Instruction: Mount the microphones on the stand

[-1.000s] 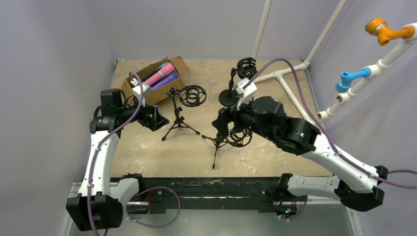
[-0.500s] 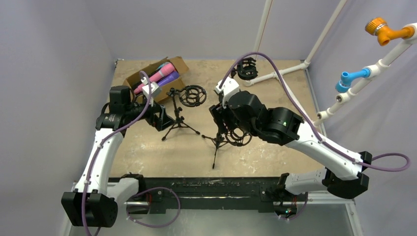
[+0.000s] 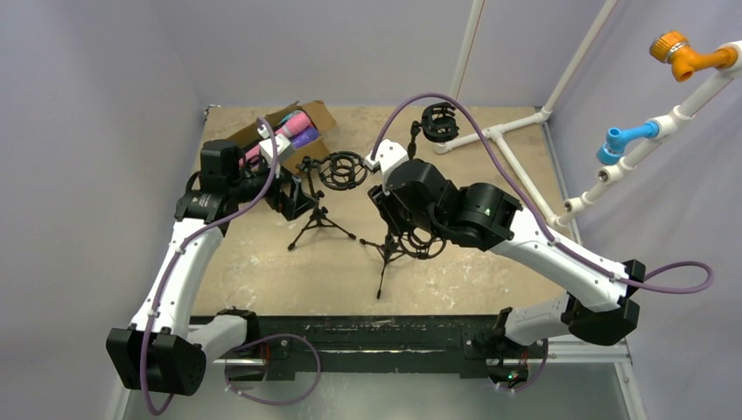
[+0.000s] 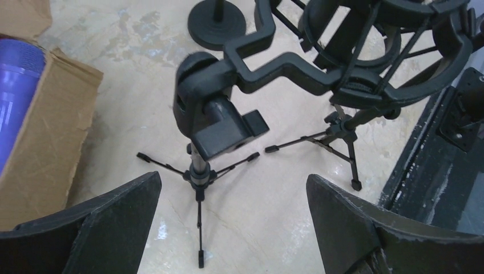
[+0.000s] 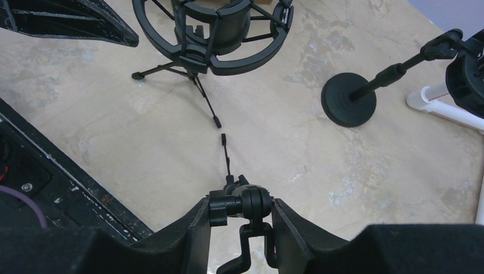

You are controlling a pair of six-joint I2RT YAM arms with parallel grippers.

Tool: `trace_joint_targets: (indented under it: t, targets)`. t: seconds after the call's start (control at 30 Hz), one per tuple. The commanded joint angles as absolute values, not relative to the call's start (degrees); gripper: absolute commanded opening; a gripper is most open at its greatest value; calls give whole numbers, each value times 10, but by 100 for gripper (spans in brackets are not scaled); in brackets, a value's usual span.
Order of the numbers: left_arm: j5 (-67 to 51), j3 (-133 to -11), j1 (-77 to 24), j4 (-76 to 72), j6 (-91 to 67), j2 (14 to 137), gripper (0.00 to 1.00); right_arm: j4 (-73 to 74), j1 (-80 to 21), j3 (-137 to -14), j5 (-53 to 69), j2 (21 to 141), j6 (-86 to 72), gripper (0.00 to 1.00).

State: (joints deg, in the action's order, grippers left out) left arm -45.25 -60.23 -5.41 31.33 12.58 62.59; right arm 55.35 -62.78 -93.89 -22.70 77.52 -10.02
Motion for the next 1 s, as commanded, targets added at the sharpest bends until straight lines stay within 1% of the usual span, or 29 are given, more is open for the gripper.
trace_joint_targets:
  t: [0.0,0.07,0.17,0.3,0.47,0.53,0.77,0.8,0.83,0.9,0.97]
  targets:
    - [-424,-611,-62,245,118,630,100,580,-608,-972,-272,785,-100,9]
    - [-414,-610,-64,229,115,637,98,591,-579,-989,-315,791,-101,0]
    - [-409,-610,-67,212,113,647,97,606,-529,-1014,-397,797,-106,0]
    - [-411,-605,-69,212,117,646,96,574,-443,-1026,-441,786,-80,0]
    - [-410,-599,-71,212,125,643,96,506,-336,-997,-437,770,-67,0]
    - [-409,-598,-72,210,126,645,95,483,-300,-984,-416,772,-76,0]
    - [-408,-593,-74,211,131,647,92,438,-236,-955,-357,803,-108,1]
    - [-408,-591,-74,214,132,643,92,437,-229,-954,-351,807,-113,6]
    - [-408,-590,-74,218,134,640,94,437,-223,-954,-348,810,-119,13]
    - [-409,-593,-74,239,145,628,98,436,-211,-955,-341,816,-127,23]
    - [-409,-607,-74,283,157,618,100,436,-206,-960,-340,821,-131,40]
